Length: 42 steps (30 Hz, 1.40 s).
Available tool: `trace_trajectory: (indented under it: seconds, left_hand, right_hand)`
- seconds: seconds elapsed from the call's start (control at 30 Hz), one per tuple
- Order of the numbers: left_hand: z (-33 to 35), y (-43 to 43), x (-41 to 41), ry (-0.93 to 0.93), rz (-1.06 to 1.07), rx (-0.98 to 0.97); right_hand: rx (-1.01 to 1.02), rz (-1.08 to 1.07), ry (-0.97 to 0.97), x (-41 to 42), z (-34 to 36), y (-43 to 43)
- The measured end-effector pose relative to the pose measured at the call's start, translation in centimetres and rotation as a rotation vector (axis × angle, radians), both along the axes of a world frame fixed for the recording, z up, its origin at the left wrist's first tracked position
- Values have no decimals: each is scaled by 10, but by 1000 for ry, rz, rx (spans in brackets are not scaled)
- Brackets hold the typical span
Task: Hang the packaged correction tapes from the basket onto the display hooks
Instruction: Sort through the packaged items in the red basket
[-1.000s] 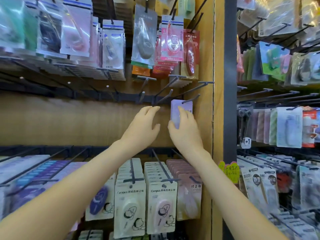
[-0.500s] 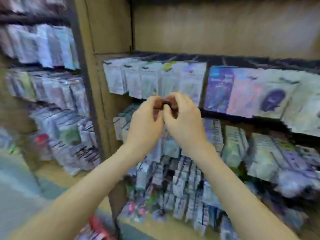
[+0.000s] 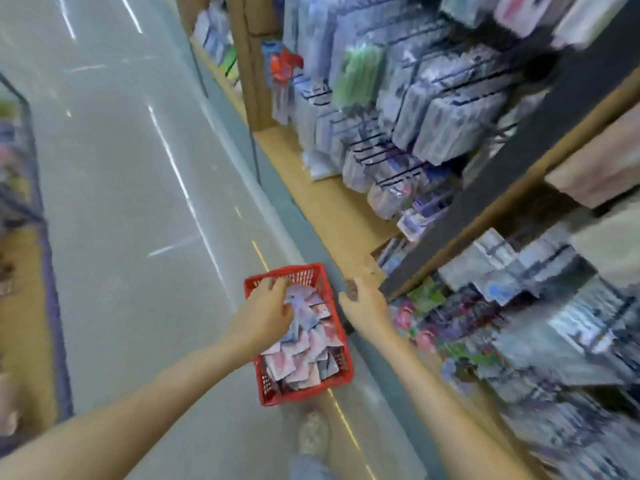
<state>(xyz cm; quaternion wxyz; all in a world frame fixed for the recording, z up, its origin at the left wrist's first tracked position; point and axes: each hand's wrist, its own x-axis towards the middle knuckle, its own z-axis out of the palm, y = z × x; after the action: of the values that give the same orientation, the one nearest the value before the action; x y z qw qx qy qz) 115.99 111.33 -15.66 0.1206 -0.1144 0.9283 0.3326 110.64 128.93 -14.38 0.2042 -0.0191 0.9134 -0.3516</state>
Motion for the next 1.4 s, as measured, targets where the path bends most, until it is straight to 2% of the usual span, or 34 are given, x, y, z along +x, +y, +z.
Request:
trace_trajectory:
  seconds: [0.2, 0.33, 0.4, 0.57, 0.7, 0.83, 0.9, 0.93, 1.03, 1.13, 1.23, 1.33, 1.4]
  left_hand:
    - [-194, -69, -9, -248, 140, 3]
    - [-333, -82, -11, -329, 154, 62]
    - [-386, -85, -16, -347, 106, 44]
    - [-486, -84, -20, -336, 12, 121]
    - [-507, -74, -25, -366, 34, 203]
    - [-475, -70, -40, -391, 405, 434]
    - [-436, -72, -54, -445, 567, 639]
    - [-412, -73, -60, -478, 585, 736]
    - [-322, -76, -79, -588, 402, 939]
    - [-213, -67, -98, -594, 142, 1050]
    - [-103, -48, -116, -462, -115, 985]
    - [-11, -28, -127, -301, -296, 860]
    - [44, -12, -130, -238, -405, 851]
  right_hand:
    - [24, -61, -343, -22, -222, -38]
    - [69, -83, -428, -22, -356, -59]
    - [28, -79, -467, -29, -414, -77]
    - [-15, -171, -435, -48, -521, -118]
    - [-25, -349, -428, -52, -548, -133]
    - [-202, -365, -553, -53, -511, -130]
    - [-377, -409, -603, -57, -464, -119]
    - [-468, -402, -609, -60, -434, -112]
    - [-603, -373, -587, -67, -329, -90]
    - [-674, -383, -525, -70, -216, -67]
    - [-730, -398, -448, -66, -108, -48]
    - [-782, -427, -295, -57, -7, -32]
    - [-782, -424, -191, -45, 56, -18]
